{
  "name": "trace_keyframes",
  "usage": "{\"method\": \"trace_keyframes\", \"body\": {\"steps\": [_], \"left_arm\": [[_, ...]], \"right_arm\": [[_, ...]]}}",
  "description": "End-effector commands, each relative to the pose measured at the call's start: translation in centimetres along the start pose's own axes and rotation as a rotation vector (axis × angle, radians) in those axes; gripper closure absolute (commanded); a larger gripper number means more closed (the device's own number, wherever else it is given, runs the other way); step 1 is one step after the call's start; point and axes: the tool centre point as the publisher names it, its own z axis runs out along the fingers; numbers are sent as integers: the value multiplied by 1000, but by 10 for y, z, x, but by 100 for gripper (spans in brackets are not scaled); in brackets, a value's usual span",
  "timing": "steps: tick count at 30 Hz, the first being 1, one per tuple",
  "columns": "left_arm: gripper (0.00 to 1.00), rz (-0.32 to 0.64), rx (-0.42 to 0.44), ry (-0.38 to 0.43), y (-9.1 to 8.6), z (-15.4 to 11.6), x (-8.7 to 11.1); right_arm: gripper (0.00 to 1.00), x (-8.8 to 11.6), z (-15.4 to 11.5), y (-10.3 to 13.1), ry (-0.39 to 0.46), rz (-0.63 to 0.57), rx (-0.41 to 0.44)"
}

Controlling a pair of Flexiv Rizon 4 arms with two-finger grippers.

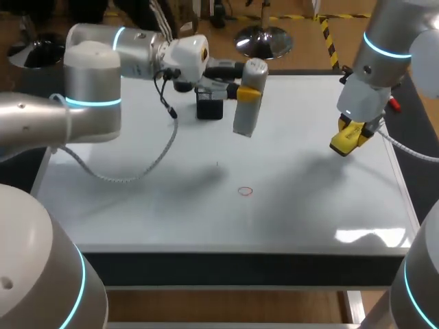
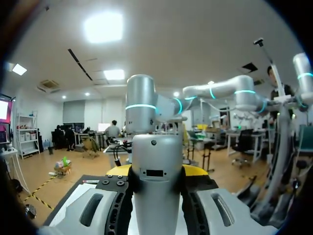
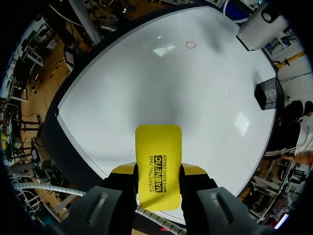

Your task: Pick up the inspection probe, press it on each red-marked spot on the whiteboard one by one, put down the probe, pick up the eraser, and wipe off all the red marks.

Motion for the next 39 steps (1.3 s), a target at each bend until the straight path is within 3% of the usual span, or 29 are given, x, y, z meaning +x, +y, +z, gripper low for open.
{"method": "trace_keyframes", "body": {"steps": [1,14,39], "left_arm": [[100,-5,-12,-60,4,2,32],[100,-64,1,3,33,10,65],[100,-129,30,181,80,13,70]], "right_arm": [[100,0,-1,0,2,-2,3],[100,0,-1,0,2,-2,3],[100,0,-1,0,2,-2,3]]}}
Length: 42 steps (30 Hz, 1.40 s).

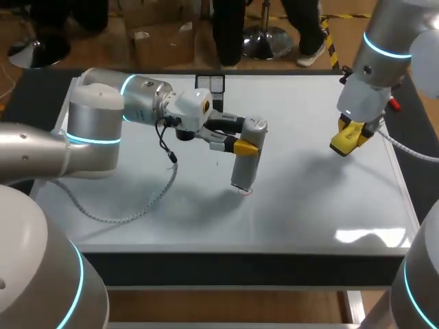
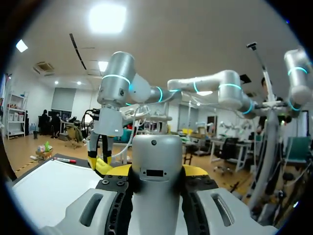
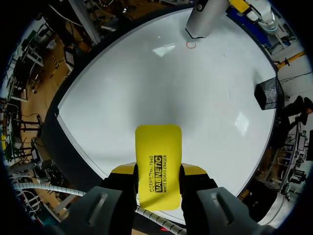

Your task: Pick up the inspection probe, press it on each red-marked spot on the whiteboard one by one, put down the probe, pick up the eraser, and wipe off all the red marks.

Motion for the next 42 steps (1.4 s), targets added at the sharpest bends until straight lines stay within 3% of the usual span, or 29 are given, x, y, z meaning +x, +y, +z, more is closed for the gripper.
{"method": "trace_keyframes", "body": {"steps": [1,25,42], "left_arm": [[100,6,5,63,6,-2,-6],[100,-18,18,90,29,-3,-8],[100,-4,-36,73,41,-7,-11]], "right_arm": [[100,0,-1,0,2,-2,3],[100,0,-1,0,2,-2,3],[100,0,-1,0,2,-2,3]]}}
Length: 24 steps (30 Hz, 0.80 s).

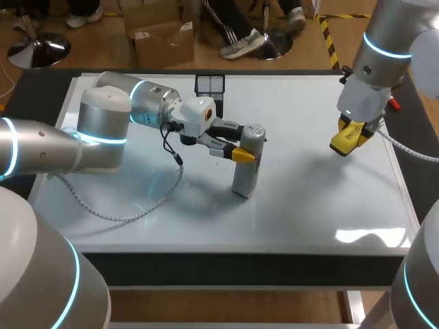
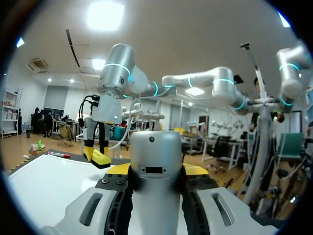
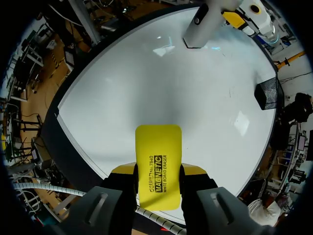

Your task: Pick up the inspection probe, press it on each red-marked spot on the whiteboard one by one, put down the probe, pick up the eraser, and wipe off all the red marks.

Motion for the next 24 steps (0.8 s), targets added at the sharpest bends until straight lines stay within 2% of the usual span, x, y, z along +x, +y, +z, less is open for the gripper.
{"method": "trace_keyframes", "body": {"steps": [1,9,19,24], "left_arm": [[100,1,-26,1,4,0,0],[100,19,-71,8,2,-1,5],[100,22,-72,12,2,0,6],[100,29,-66,24,-4,-2,9]], "right_arm": [[100,0,-1,0,2,-2,3],[100,0,-1,0,2,-2,3],[100,0,-1,0,2,-2,3],[100,0,-1,0,2,-2,3]]}}
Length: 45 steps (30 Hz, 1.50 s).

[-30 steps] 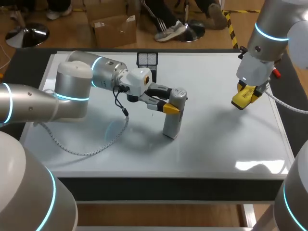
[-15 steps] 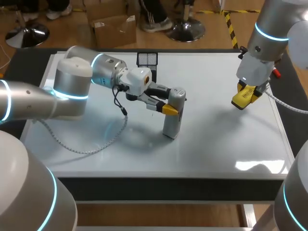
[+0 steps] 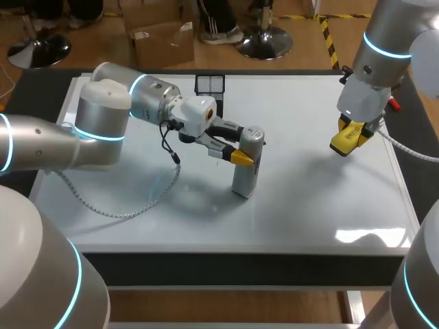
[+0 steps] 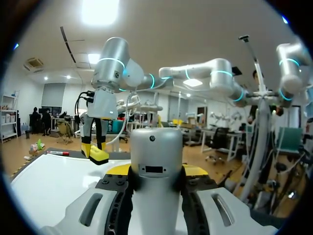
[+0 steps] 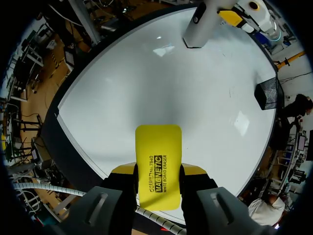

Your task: Pick up the inspection probe, press it on each red-marked spot on the whiteboard one by one, put down the probe, pick up the eraser, and wipe off all the red marks.

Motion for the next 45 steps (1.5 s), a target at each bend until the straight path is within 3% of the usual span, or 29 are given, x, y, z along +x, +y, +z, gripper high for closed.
{"method": "trace_keyframes", "body": {"steps": [1,9,22,30,45], "left_arm": [[100,4,4,7,-7,-5,2],[100,25,10,32,-29,-29,-2],[100,39,29,68,-61,-96,-21],[100,23,-14,132,-64,-128,-30],[100,70,68,148,-68,-195,-35]], "right_arm": [[100,0,-1,0,2,-2,3],[100,0,-1,0,2,-2,3],[100,0,-1,0,2,-2,3],[100,0,-1,0,2,-2,3],[100,0,-1,0,2,-2,3]]}}
